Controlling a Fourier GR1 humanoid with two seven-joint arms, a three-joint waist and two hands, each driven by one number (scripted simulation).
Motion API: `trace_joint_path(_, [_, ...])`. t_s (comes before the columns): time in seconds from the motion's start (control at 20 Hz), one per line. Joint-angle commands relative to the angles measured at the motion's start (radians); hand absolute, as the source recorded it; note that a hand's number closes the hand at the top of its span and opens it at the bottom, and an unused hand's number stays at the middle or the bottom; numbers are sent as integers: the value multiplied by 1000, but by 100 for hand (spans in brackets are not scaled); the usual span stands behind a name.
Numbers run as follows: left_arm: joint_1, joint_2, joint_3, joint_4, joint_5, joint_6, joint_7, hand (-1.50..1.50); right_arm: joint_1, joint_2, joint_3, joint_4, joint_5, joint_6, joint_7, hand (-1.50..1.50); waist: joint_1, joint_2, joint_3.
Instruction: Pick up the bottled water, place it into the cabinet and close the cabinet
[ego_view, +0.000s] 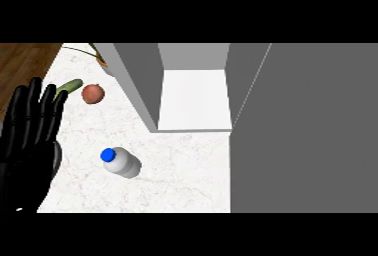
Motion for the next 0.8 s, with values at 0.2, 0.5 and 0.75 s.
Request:
trace_joint_path(0.2, [56, -23, -157, -185, -22, -27, 128, -150, 260, 8, 72, -178, 20, 53, -3, -150, 2, 15, -4])
trace_joint_path(0.5, [267, -71, -349, -236, 117, -31, 275, -150, 294, -25, 121, -235, -202, 160, 185, -150, 12, 11, -4])
trace_joint_path(0.75, [382, -51, -468, -420, 54, 21, 370, -150, 412, -55, 86, -436, -285, 160, 284, -150, 10, 11, -3])
